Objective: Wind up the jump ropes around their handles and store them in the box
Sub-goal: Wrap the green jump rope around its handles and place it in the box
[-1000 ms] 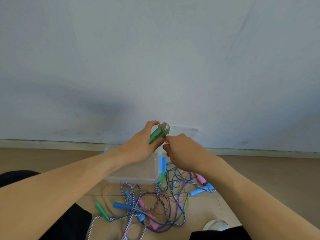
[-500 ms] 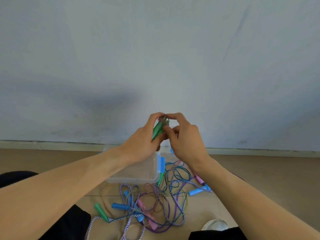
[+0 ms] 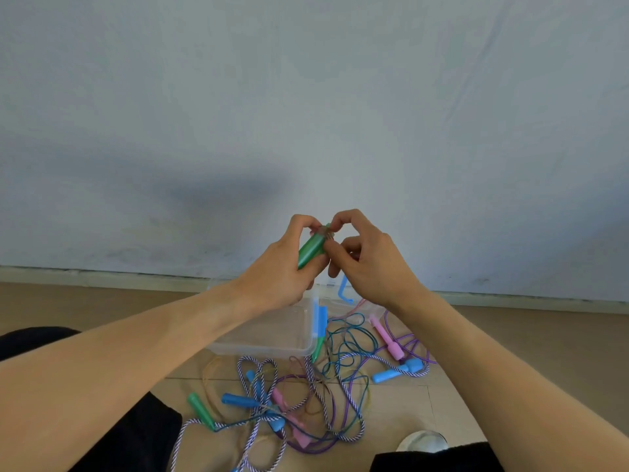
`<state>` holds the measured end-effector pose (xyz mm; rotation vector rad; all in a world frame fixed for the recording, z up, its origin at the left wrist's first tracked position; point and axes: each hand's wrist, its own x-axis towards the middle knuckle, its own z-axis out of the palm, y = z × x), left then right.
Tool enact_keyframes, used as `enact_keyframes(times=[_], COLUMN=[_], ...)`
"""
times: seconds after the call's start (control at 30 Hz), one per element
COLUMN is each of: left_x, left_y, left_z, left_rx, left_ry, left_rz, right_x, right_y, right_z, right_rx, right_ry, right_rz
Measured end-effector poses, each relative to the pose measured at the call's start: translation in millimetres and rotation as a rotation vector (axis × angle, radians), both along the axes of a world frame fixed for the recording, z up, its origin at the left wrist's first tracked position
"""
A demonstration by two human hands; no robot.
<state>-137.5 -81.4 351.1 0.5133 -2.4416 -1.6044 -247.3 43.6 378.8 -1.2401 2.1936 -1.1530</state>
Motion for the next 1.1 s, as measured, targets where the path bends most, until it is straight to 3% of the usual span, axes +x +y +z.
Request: enact_keyframes(times=[0.2,0.33,0.43,0.63,0.8,0.9,0.97,1.0,1.1], left_x=[8.5,9.3,8.7,1.3,-6.3,-6.9,-8.1,-7.9,0.4], left_y=[0.5,6.9,9.9,-0.7,2.4,8.7,13.4,14.8,18.6], left_z=[4.6,12.7,9.2,-6.3,-18.9,-21.3,-19.5,-21.2,-32.1], left_rx=[0.038,0.479,0.599,0.416,0.222,-0.106,-0.36,-0.399,-0.18], left_ry=[-0.051,-0.22,-0.309,-0.359,-0.396,-0.415,-0.492,-0.557,-0.702], left_rz=[-0.101,-0.011,0.059,0.088,0.103,0.045,-0.111,-0.199,-0.416], right_x=[-6.6,-3.4,-2.0,-2.1,1.8,11.9,14.5,14.7,11.3], right_y=[3.5,3.4,2.3,0.2,1.9,0.0,0.4,0.7,3.1], right_z=[-1.6,-9.9,-11.3,-8.0,2.1,12.1,15.1,15.2,14.6], right_rx=[0.028,0.098,0.107,0.275,0.593,0.697,0.738,0.753,0.764], right_ry=[0.001,0.081,0.074,0.227,0.604,0.739,0.747,0.718,0.476], right_rz=[0.062,0.108,0.12,0.162,0.174,0.2,0.238,0.274,0.417])
